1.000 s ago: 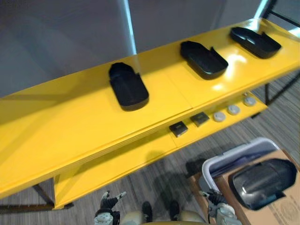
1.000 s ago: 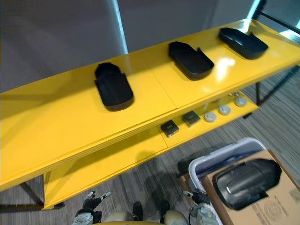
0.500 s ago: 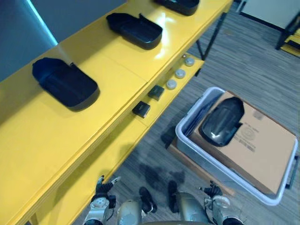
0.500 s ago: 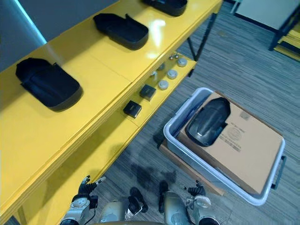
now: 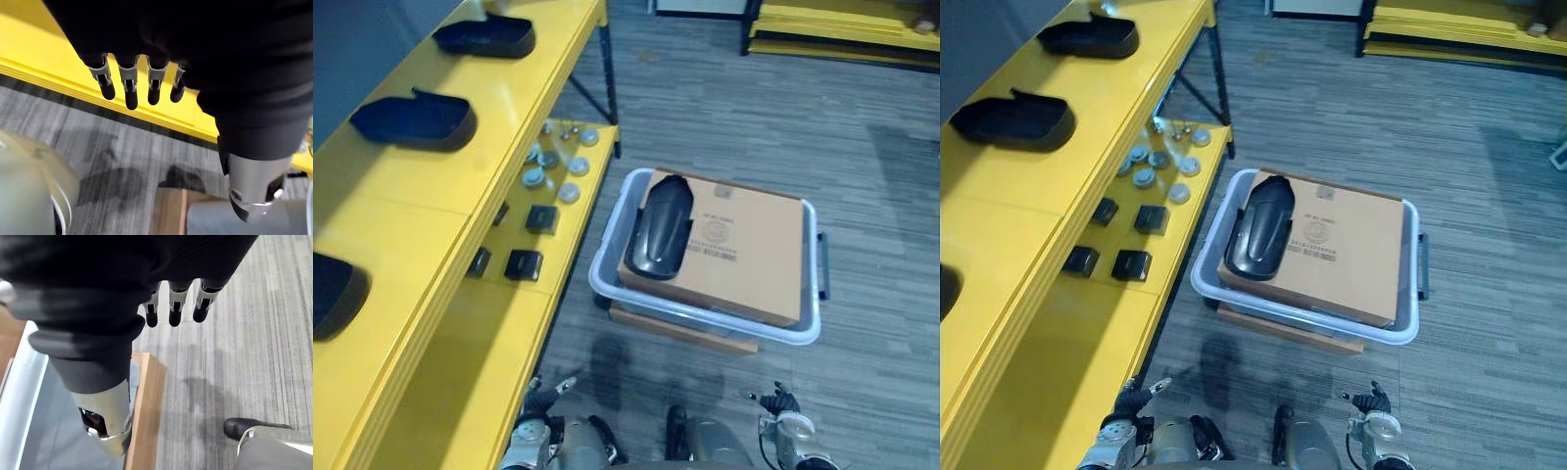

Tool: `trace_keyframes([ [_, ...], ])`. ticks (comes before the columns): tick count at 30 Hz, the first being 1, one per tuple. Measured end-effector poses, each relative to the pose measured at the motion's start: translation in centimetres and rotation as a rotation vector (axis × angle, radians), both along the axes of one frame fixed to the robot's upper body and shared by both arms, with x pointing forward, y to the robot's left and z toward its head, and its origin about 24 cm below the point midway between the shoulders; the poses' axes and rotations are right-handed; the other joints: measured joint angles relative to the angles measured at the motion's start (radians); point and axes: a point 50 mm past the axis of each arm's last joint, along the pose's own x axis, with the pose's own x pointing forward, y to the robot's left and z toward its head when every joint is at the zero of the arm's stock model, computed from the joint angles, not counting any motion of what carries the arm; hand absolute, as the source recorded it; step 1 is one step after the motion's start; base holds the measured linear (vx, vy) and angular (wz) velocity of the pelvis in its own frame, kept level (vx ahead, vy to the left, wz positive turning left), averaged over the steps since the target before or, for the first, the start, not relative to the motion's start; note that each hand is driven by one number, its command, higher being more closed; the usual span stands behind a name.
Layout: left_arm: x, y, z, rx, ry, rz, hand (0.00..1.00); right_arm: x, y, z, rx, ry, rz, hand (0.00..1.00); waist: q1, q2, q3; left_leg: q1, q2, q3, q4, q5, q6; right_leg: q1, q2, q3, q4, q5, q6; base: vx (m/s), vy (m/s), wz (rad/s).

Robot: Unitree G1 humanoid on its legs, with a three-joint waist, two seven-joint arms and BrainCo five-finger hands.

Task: Walk over and take plastic housings, then place them on the shelf

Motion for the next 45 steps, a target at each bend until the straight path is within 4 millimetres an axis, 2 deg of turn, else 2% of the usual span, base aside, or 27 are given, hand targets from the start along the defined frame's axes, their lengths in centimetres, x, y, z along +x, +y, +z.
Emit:
trace_keyframes([
  [1,-0.3,0.4,-0.1,0.009,0.009,0.004,0.00,-0.1,0.5,-0.2,0.018,0.002,-0.012,0.00,0.001,-0.005,-0.003,0.012,-0.011,0.016,-0.001,-0.007,0.023,-0.002,-0.008,0.024,-0.002,-0.003,0.024,0.01,0.217,-0.35],
  [4,-0.9,0.6,-0.4,0.009,0.039,0.011,0.00,-0.5,1.1,-0.5,0.054,-0.004,-0.060,0.00,0.001,-0.009,-0.006,0.029,-0.019,0.072,0.001,-0.021,0.062,0.021,-0.024,0.057,-0.055,0.023,0.063,0.05,0.210,-0.34],
  [7,-1.7,0.9,-0.8,0.016,0.074,0.016,0.00,-0.9,0.8,-0.5,0.067,-0.012,-0.109,0.00,-0.001,-0.020,-0.025,0.069,-0.049,0.108,-0.044,-0.015,0.083,0.055,-0.046,0.075,-0.123,0.049,0.093,0.09,0.173,-0.27],
  [10,-1.6,1.2,-0.7,0.019,0.071,0.023,0.00,-1.4,0.5,-0.6,0.073,-0.013,-0.144,0.00,-0.002,-0.022,-0.043,0.090,-0.067,0.117,-0.070,-0.008,0.095,0.090,-0.061,0.062,-0.187,0.078,0.110,0.13,0.118,-0.08],
  [16,-1.8,1.3,-0.8,0.023,0.080,0.027,0.00,-1.9,0.3,-0.7,0.101,-0.027,-0.229,0.00,-0.002,-0.023,-0.068,0.145,-0.073,0.108,-0.110,0.003,0.103,0.170,-0.068,-0.004,-0.266,0.114,0.113,0.07,0.012,-0.01],
  [21,-2.0,1.5,-0.9,0.024,0.095,0.037,0.00,-2.6,0.0,-0.9,0.123,-0.045,-0.362,0.00,-0.001,-0.036,-0.076,0.182,-0.078,0.093,-0.178,0.052,0.088,0.193,-0.067,-0.035,-0.288,0.136,0.103,-0.01,-0.023,0.08],
  [24,-2.4,1.4,-1.0,0.025,0.105,0.043,0.00,-3.6,-1.7,-0.4,0.091,-0.081,-0.526,0.00,-0.001,-0.039,-0.079,0.211,-0.083,0.086,-0.212,0.062,0.086,0.203,-0.067,-0.049,-0.292,0.136,0.103,-0.07,-0.004,0.04],
  [26,-2.9,1.3,-1.2,0.025,0.116,0.049,0.00,-3.5,-3.5,0.8,0.030,-0.148,-0.597,0.00,-0.001,-0.039,-0.086,0.212,-0.087,0.082,-0.231,0.072,0.091,0.202,-0.067,-0.052,-0.305,0.147,0.092,-0.08,0.019,-0.01],
  [28,-3.3,1.4,-1.3,0.035,0.125,0.063,0.00,-2.6,-6.2,3.5,-0.094,-0.271,-0.631,0.00,-0.009,-0.043,-0.089,0.208,-0.090,0.080,-0.246,0.082,0.092,0.192,-0.068,-0.050,-0.312,0.159,0.092,-0.11,0.029,-0.05],
  [29,-3.5,1.5,-1.3,0.036,0.128,0.069,0.00,-2.2,-7.0,4.5,-0.134,-0.305,-0.624,0.00,-0.012,-0.044,-0.090,0.205,-0.091,0.080,-0.249,0.085,0.096,0.188,-0.068,-0.050,-0.311,0.160,0.091,-0.16,0.029,-0.04],
  [31,-4.3,1.8,-1.5,0.039,0.144,0.083,0.00,0.3,-9.0,8.9,-0.277,-0.481,-0.564,0.00,-0.028,-0.044,-0.097,0.203,-0.095,0.081,-0.284,0.100,0.092,0.166,-0.068,-0.048,-0.309,0.169,0.087,-0.13,0.022,-0.04],
  [32,-4.5,1.8,-1.5,0.039,0.150,0.084,0.00,0.9,-9.3,10.1,-0.310,-0.526,-0.539,0.00,-0.028,-0.044,-0.097,0.202,-0.095,0.082,-0.290,0.103,0.088,0.161,-0.068,-0.047,-0.309,0.170,0.086,-0.12,0.011,-0.06],
  [33,-4.7,1.8,-1.5,0.039,0.149,0.086,0.00,2.1,-9.6,12.2,-0.373,-0.603,-0.473,0.00,-0.028,-0.046,-0.100,0.198,-0.094,0.083,-0.300,0.109,0.081,0.148,-0.067,-0.046,-0.305,0.172,0.084,-0.14,0.000,-0.03],
  [34,-4.7,1.9,-1.5,0.042,0.144,0.087,0.00,3.4,-9.3,14.2,-0.418,-0.677,-0.399,0.00,-0.027,-0.046,-0.100,0.192,-0.092,0.082,-0.306,0.113,0.074,0.141,-0.066,-0.049,-0.305,0.173,0.083,-0.13,-0.008,-0.03],
  [35,-4.8,1.9,-1.5,0.043,0.145,0.087,0.00,4.1,-9.0,15.1,-0.438,-0.711,-0.357,0.00,-0.026,-0.045,-0.102,0.189,-0.092,0.082,-0.310,0.115,0.071,0.135,-0.066,-0.050,-0.304,0.171,0.081,-0.07,-0.016,0.00],
  [37,-5.1,1.9,-1.5,0.045,0.145,0.086,0.00,6.9,-6.9,18.3,-0.491,-0.842,-0.157,0.00,-0.023,-0.043,-0.110,0.167,-0.087,0.079,-0.312,0.116,0.068,0.114,-0.063,-0.061,-0.303,0.168,0.079,-0.05,-0.026,0.00],
  [39,-5.1,1.9,-1.4,0.046,0.138,0.085,0.00,8.6,-5.3,19.8,-0.503,-0.906,-0.033,0.00,-0.018,-0.040,-0.112,0.153,-0.086,0.068,-0.312,0.117,0.067,0.102,-0.066,-0.085,-0.303,0.168,0.078,0.00,-0.031,0.07],
  [40,-4.9,2.0,-1.3,0.046,0.127,0.083,0.00,10.2,-3.8,20.7,-0.496,-0.952,0.073,0.00,-0.006,-0.040,-0.112,0.137,-0.084,0.061,-0.313,0.119,0.065,0.089,-0.065,-0.097,-0.303,0.167,0.078,0.05,-0.036,0.14],
  [42,-4.6,1.9,-1.2,0.047,0.108,0.078,0.00,11.4,-2.6,21.5,-0.495,-0.980,0.158,0.00,0.004,-0.040,-0.111,0.124,-0.083,0.055,-0.312,0.126,0.059,0.078,-0.065,-0.109,-0.303,0.167,0.081,0.08,-0.031,0.20],
  [45,-4.6,2.2,-1.1,0.058,0.103,0.074,0.00,13.9,-0.5,22.1,-0.473,-1.000,0.292,0.00,0.022,-0.037,-0.110,0.104,-0.084,0.037,-0.312,0.145,0.079,0.071,-0.066,-0.133,-0.300,0.165,0.081,0.11,-0.021,0.21],
])
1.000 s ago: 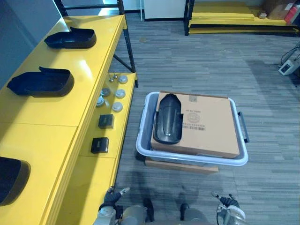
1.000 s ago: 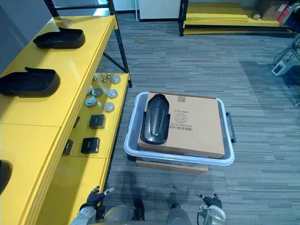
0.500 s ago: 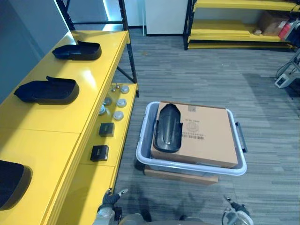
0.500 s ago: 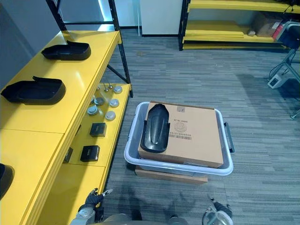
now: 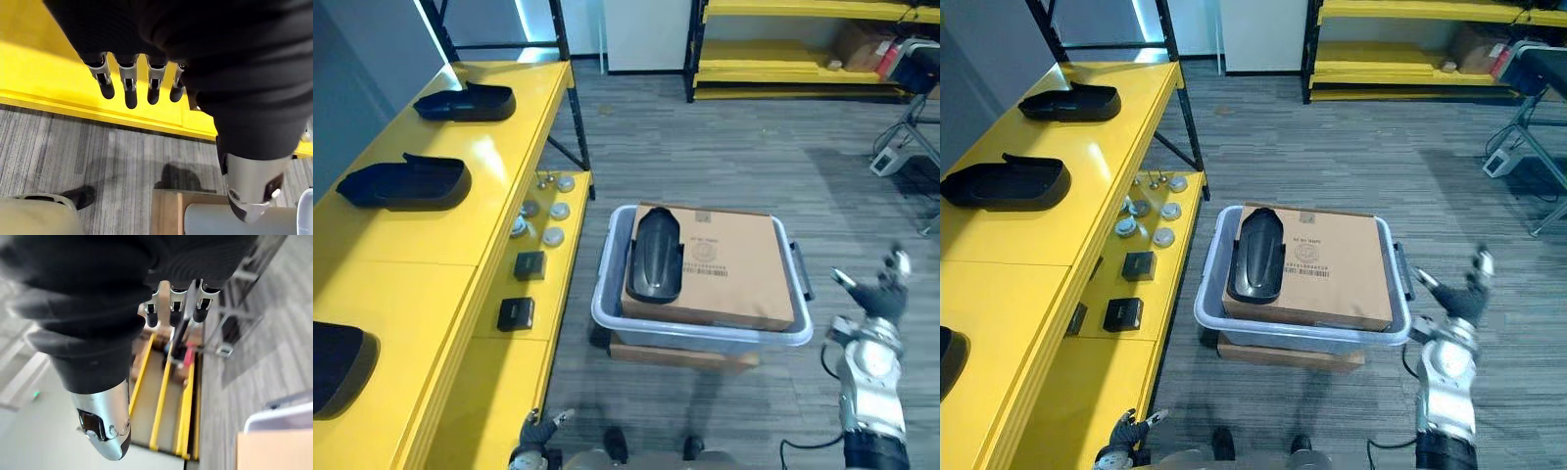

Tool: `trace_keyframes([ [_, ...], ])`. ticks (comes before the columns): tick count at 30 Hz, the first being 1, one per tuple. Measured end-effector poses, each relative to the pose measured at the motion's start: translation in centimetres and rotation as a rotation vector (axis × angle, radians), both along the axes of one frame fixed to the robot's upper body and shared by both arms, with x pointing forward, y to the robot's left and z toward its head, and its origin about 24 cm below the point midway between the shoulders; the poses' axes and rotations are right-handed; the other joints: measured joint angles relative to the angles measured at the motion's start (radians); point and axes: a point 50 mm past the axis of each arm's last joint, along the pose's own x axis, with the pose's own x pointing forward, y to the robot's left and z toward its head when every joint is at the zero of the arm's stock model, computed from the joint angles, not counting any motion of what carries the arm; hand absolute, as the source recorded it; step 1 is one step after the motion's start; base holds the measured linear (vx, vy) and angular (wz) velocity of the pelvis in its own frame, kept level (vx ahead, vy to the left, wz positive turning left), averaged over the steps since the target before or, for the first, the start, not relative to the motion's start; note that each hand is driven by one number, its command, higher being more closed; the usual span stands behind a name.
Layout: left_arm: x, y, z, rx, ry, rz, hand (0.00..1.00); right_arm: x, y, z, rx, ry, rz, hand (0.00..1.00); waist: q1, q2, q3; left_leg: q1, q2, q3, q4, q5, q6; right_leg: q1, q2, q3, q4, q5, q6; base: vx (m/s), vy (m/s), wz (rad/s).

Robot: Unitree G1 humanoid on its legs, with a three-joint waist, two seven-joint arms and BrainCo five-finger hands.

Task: Walk over and take plastic housings, then place them on the shelf

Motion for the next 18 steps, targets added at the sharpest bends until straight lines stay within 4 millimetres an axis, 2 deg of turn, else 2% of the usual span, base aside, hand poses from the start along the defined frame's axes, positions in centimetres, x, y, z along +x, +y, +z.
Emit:
trace_keyframes([
  [3,0.0,0.2,0.1,0.007,-0.002,-0.004,0.00,2.1,1.6,-0.2,-0.063,0.052,0.076,0.00,0.017,0.001,0.001,-0.023,-0.005,-0.013,0.003,0.007,0.010,-0.007,-0.004,-0.026,-0.001,-0.004,0.005,0.17,-0.022,0.15],
  [4,0.1,0.2,0.1,0.008,-0.004,-0.006,0.00,2.7,2.0,-0.5,-0.091,0.083,0.090,0.00,0.032,0.003,0.004,-0.027,-0.007,-0.021,0.011,0.007,0.011,-0.005,-0.006,-0.034,0.000,-0.005,0.008,0.13,-0.017,0.08],
  [7,0.2,0.0,0.1,0.012,-0.007,-0.017,0.00,4.3,2.6,-1.4,-0.145,0.165,0.096,0.00,0.039,0.013,0.017,-0.043,-0.011,-0.037,0.036,0.007,0.011,-0.004,-0.016,-0.056,0.015,-0.013,0.019,0.12,-0.012,0.21],
  [9,0.5,-0.2,0.2,0.013,-0.014,-0.033,0.00,5.1,2.6,-1.7,-0.174,0.210,0.082,0.00,0.043,0.024,0.037,-0.051,-0.011,-0.045,0.045,0.007,0.010,-0.009,-0.018,-0.064,0.025,-0.013,0.019,0.08,-0.010,0.17],
  [10,0.7,-0.4,0.2,0.012,-0.020,-0.033,0.00,5.3,2.4,-2.0,-0.196,0.239,0.060,0.00,0.058,0.031,0.051,-0.056,-0.010,-0.051,0.048,0.007,0.010,-0.012,-0.018,-0.065,0.029,-0.013,0.019,0.06,-0.014,0.08],
  [15,0.9,-0.4,0.4,0.031,-0.036,-0.028,0.00,6.5,2.1,-2.9,-0.232,0.346,-0.009,0.00,0.067,0.035,0.085,-0.098,-0.009,-0.064,0.054,0.007,0.010,-0.045,-0.017,-0.082,0.033,-0.013,0.019,0.04,-0.010,0.11],
  [18,1.3,-0.4,0.5,0.043,-0.050,-0.023,0.00,7.0,1.8,-3.4,-0.226,0.401,-0.054,0.00,0.089,0.035,0.115,-0.112,-0.009,-0.066,0.089,0.007,0.010,-0.048,-0.023,-0.082,0.054,-0.012,0.018,0.04,-0.003,0.07],
])
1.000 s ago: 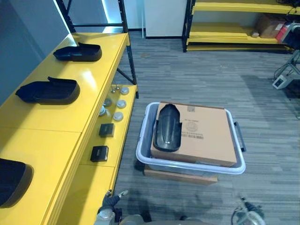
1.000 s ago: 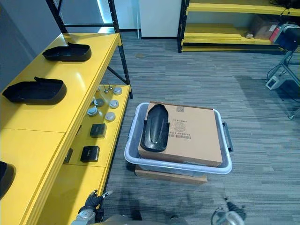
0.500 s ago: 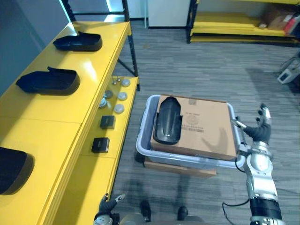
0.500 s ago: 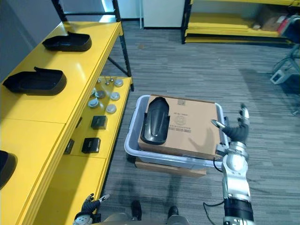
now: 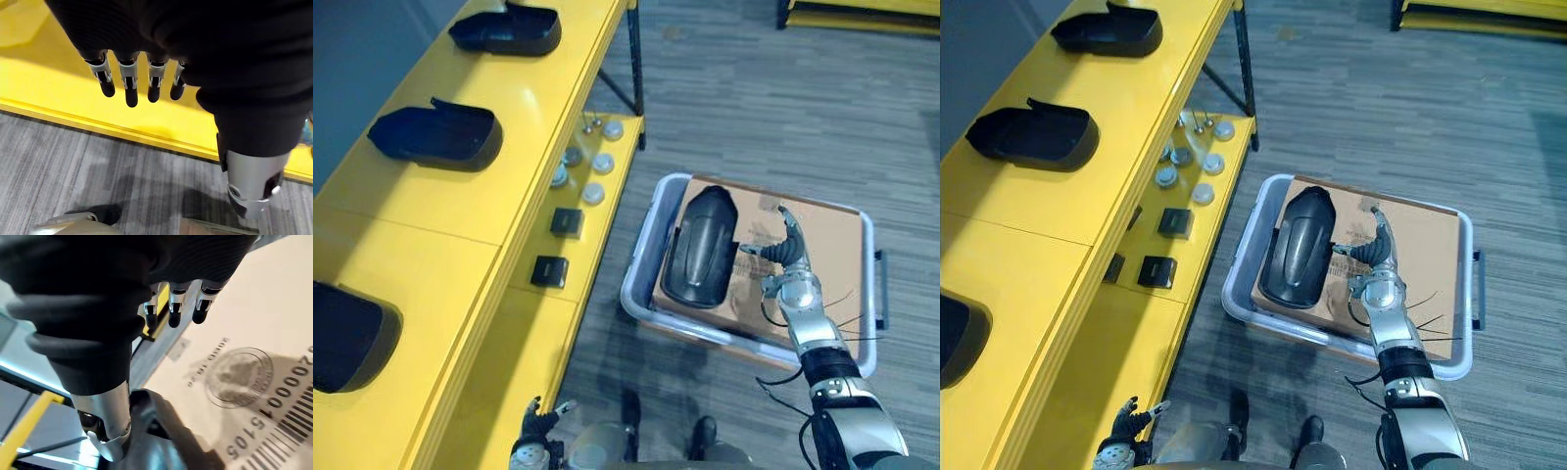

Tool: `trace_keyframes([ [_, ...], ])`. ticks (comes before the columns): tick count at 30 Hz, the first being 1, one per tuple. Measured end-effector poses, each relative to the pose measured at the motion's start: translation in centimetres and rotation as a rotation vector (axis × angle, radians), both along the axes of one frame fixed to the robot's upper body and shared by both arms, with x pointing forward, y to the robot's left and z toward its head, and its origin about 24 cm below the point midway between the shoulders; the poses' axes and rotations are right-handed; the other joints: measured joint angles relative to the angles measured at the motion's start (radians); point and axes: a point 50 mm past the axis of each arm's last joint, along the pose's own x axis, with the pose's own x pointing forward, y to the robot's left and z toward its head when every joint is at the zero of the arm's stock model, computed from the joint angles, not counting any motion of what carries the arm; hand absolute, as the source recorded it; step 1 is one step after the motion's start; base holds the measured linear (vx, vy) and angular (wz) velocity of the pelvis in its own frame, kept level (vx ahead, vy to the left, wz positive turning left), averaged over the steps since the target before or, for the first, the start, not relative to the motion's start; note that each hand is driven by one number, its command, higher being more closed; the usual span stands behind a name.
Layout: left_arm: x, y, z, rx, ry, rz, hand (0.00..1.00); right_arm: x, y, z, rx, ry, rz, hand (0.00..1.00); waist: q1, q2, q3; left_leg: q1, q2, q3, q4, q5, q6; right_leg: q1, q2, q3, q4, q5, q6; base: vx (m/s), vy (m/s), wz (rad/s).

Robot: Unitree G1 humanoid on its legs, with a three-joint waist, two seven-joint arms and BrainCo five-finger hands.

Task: Walk over and take plastic housings, then place them on the shelf

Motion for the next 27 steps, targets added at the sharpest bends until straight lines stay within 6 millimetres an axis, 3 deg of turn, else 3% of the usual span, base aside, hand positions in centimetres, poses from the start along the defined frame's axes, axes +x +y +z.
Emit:
trace_keyframes([
  [1,0.0,0.0,0.0,0.001,-0.004,-0.001,0.00,0.4,0.1,-0.1,-0.002,0.024,-0.008,0.00,0.001,0.000,0.002,-0.008,0.001,-0.004,0.009,0.000,0.000,-0.005,0.000,0.000,0.008,0.000,0.000,0.05,-0.013,0.07],
  [2,0.1,0.0,0.0,0.003,-0.008,-0.003,0.00,0.7,0.3,0.1,-0.004,0.031,-0.010,1.00,0.001,0.000,0.003,-0.017,0.002,-0.005,0.017,0.000,0.000,-0.015,0.000,0.001,0.016,0.000,0.000,0.04,-0.015,0.06],
  [6,0.3,0.1,0.1,0.018,-0.013,0.004,0.00,2.0,0.9,0.8,-0.030,0.052,-0.031,1.00,0.005,-0.006,0.016,-0.077,0.008,-0.004,0.136,-0.009,-0.010,-0.016,-0.002,0.013,0.017,0.018,-0.023,0.05,-0.015,0.02],
  [7,0.5,0.4,0.3,0.028,-0.022,0.005,0.00,2.7,1.5,1.6,-0.039,0.043,-0.027,1.00,0.010,-0.018,0.044,-0.109,-0.011,-0.003,0.122,-0.056,-0.031,-0.003,-0.009,0.032,0.019,0.021,-0.023,0.05,0.022,-0.25],
  [8,0.2,-0.1,0.1,0.017,-0.013,0.006,0.00,3.0,1.3,2.5,-0.061,0.030,-0.029,1.00,0.014,0.011,0.044,-0.095,0.006,-0.029,0.001,0.067,-0.038,-0.002,0.021,0.029,0.021,0.018,-0.020,0.05,0.046,-0.36],
  [9,0.2,-0.3,0.1,0.011,-0.012,0.007,0.00,3.1,1.4,2.6,-0.065,0.027,-0.026,1.00,0.020,0.014,0.046,-0.085,0.018,-0.020,-0.006,0.046,-0.005,-0.001,0.028,0.030,0.020,0.011,-0.015,0.07,0.068,-0.23],
  [12,1.4,0.2,0.6,0.027,-0.045,0.003,0.00,3.4,0.9,3.4,-0.042,0.002,-0.052,1.00,0.028,-0.016,0.069,-0.094,0.003,-0.022,-0.022,0.049,-0.005,-0.015,0.010,0.023,0.024,-0.006,-0.012,0.05,0.043,0.08],
  [14,1.6,0.2,0.7,0.028,-0.052,0.006,0.00,3.5,1.2,3.5,-0.039,0.006,-0.046,1.00,0.031,-0.017,0.069,-0.090,-0.002,-0.021,-0.022,0.051,-0.002,-0.012,0.004,0.023,0.027,-0.007,-0.011,0.05,0.018,0.06],
  [21,1.7,0.1,0.7,0.035,-0.054,-0.006,0.00,2.6,2.5,0.6,-0.003,0.079,-0.019,1.00,0.044,-0.021,0.069,0.001,0.003,-0.021,-0.064,0.052,0.000,0.051,0.008,0.020,0.047,-0.027,-0.009,0.04,-0.034,0.01],
  [27,1.4,0.2,0.6,0.037,-0.034,-0.005,0.00,0.4,1.6,-1.0,-0.010,0.066,-0.035,1.00,0.024,-0.025,0.067,0.058,0.002,-0.022,-0.109,0.064,-0.001,0.091,0.010,0.012,0.048,-0.031,-0.007,0.03,-0.037,0.04],
])
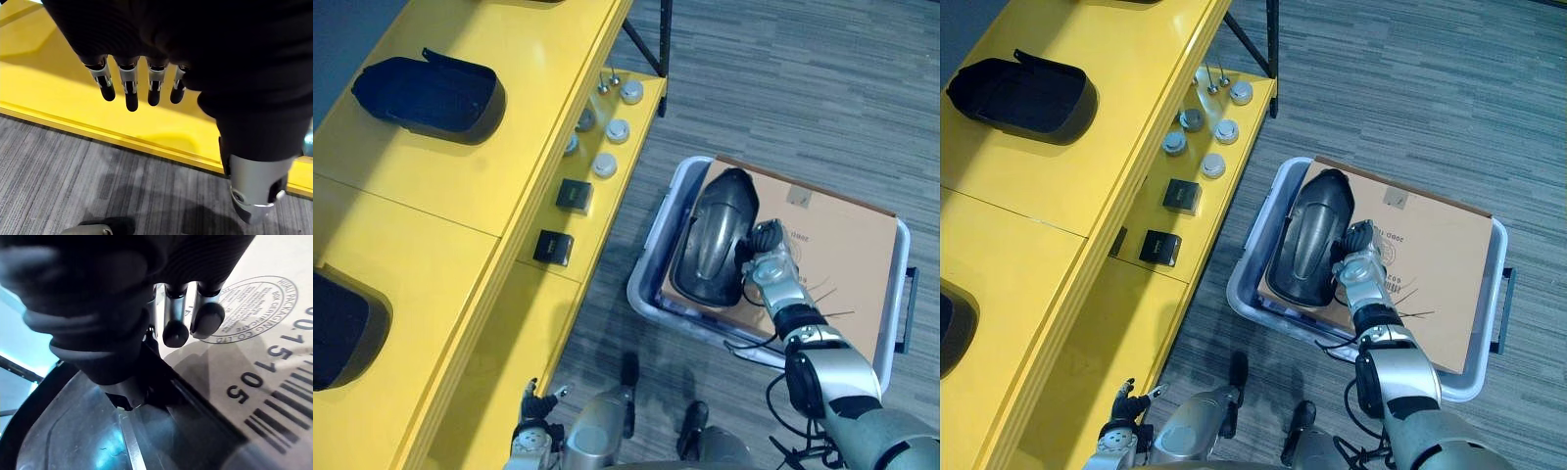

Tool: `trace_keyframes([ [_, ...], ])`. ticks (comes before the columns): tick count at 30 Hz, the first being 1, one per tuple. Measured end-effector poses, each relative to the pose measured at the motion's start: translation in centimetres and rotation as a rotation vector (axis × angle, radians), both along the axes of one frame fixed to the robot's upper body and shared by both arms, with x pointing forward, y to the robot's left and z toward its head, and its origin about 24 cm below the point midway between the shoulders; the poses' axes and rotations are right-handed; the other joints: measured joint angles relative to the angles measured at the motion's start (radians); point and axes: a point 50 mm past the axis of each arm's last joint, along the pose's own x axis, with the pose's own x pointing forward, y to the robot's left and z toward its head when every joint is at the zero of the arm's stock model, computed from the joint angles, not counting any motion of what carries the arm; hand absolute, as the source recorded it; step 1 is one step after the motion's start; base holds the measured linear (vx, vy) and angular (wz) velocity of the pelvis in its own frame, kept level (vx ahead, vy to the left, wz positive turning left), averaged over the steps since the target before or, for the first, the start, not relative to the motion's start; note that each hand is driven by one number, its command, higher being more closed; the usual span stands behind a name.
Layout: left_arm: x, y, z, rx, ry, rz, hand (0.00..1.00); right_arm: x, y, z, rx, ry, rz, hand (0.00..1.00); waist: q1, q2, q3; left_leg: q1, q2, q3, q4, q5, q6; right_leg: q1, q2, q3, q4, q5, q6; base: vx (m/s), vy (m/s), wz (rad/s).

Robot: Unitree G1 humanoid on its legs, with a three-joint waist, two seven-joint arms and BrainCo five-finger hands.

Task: Walk over and take plastic housings, then place them on the shelf

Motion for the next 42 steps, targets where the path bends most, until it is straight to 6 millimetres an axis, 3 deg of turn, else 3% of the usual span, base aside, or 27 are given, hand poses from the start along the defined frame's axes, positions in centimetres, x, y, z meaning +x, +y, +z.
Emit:
trace_keyframes([
  [4,-0.4,0.4,0.1,0.010,-0.005,0.000,0.00,-1.9,-0.5,-0.1,0.019,-0.073,-0.027,1.00,-0.013,-0.037,-0.026,0.019,0.004,0.002,0.001,0.000,0.000,0.004,-0.002,-0.004,0.027,0.000,0.000,0.05,-0.034,-0.04],
  [6,-0.4,0.4,0.3,0.011,-0.013,-0.003,0.00,-2.6,-0.8,0.4,0.022,-0.120,-0.046,1.00,-0.028,-0.037,-0.030,0.040,0.018,0.001,0.004,0.002,0.002,-0.014,-0.005,-0.009,0.109,-0.006,0.006,0.03,-0.043,-0.01],
  [7,0.0,0.3,0.5,0.009,-0.034,-0.005,0.00,-3.1,-1.1,0.7,0.019,-0.150,-0.056,1.00,-0.026,-0.038,-0.033,0.051,0.029,-0.001,0.008,0.002,0.002,-0.039,-0.008,-0.014,0.114,-0.077,0.021,-0.02,-0.039,-0.03],
  [8,0.8,0.0,1.0,0.003,-0.070,-0.010,0.00,-3.7,-1.4,1.3,0.012,-0.189,-0.065,1.00,-0.029,-0.049,-0.041,0.047,0.024,-0.001,0.018,0.001,0.002,-0.029,-0.012,-0.016,-0.009,-0.065,0.013,-0.03,-0.046,0.00],
  [10,2.1,-0.3,2.0,-0.003,-0.139,-0.029,0.00,-4.4,-1.4,2.2,0.007,-0.260,-0.086,1.00,-0.037,-0.078,-0.068,0.030,-0.003,-0.006,0.037,-0.022,-0.018,-0.041,-0.047,-0.023,-0.062,0.004,0.001,0.02,-0.083,0.20],
  [14,4.6,-3.7,4.6,-0.064,-0.313,-0.106,0.00,-5.5,-1.1,3.2,0.018,-0.345,-0.115,1.00,-0.051,-0.052,-0.089,0.031,0.032,-0.021,0.053,-0.035,-0.030,-0.020,-0.008,-0.031,-0.088,0.016,-0.015,-0.03,-0.108,0.00],
  [18,7.9,-5.7,10.1,-0.093,-0.602,-0.173,0.00,-6.7,-0.5,5.5,-0.011,-0.476,-0.117,1.00,-0.061,-0.043,-0.102,0.035,0.044,-0.024,0.051,-0.038,-0.034,-0.015,0.006,-0.037,-0.091,0.019,-0.019,-0.06,-0.043,0.01],
  [19,8.8,-6.1,12.4,-0.095,-0.714,-0.192,0.00,-7.0,-0.1,6.4,-0.028,-0.516,-0.103,1.00,-0.062,-0.043,-0.117,0.036,0.044,-0.024,0.050,-0.039,-0.033,-0.015,0.006,-0.038,-0.091,0.020,-0.020,-0.05,-0.001,0.02],
  [20,9.0,-6.3,13.4,-0.097,-0.760,-0.200,0.00,-7.1,0.3,6.7,-0.031,-0.530,-0.088,1.00,-0.062,-0.042,-0.124,0.037,0.043,-0.024,0.049,-0.039,-0.033,-0.015,0.006,-0.037,-0.091,0.020,-0.020,-0.03,0.013,-0.01],
  [22,9.7,-6.8,17.4,-0.088,-0.947,-0.217,0.00,-7.1,1.9,7.9,-0.057,-0.589,-0.016,1.00,-0.062,-0.041,-0.146,0.049,0.041,-0.021,0.045,-0.039,-0.033,-0.009,0.004,-0.028,-0.091,0.021,-0.019,-0.02,0.018,-0.07],
  [25,10.0,-7.7,21.1,-0.060,-1.125,-0.269,0.00,-7.2,4.2,9.1,-0.070,-0.656,0.078,1.00,-0.062,-0.036,-0.172,0.075,0.040,-0.018,0.033,-0.039,-0.033,0.004,0.004,-0.019,-0.093,0.022,-0.019,-0.02,0.009,-0.07],
  [28,10.1,-8.2,22.8,-0.018,-1.200,-0.299,0.00,-7.4,5.7,10.0,-0.081,-0.704,0.143,1.00,-0.061,-0.035,-0.198,0.082,0.042,-0.012,0.025,-0.039,-0.032,0.006,0.008,-0.012,-0.105,0.030,-0.021,-0.04,0.005,-0.09],
  [34,10.7,-9.5,23.9,0.016,-1.251,-0.374,0.00,-7.4,7.6,10.7,-0.106,-0.728,0.233,1.00,-0.081,-0.033,-0.203,0.101,0.041,0.007,0.022,-0.039,-0.032,0.020,0.013,0.011,-0.126,0.054,-0.020,-0.04,0.011,-0.13],
  [42,11.7,-11.7,25.9,0.004,-1.332,-0.484,0.00,-7.0,10.4,11.8,-0.119,-0.770,0.347,1.00,-0.081,-0.024,-0.252,0.104,0.041,0.016,0.000,-0.037,-0.029,0.023,0.027,0.028,-0.184,0.098,-0.023,-0.04,0.007,-0.10],
])
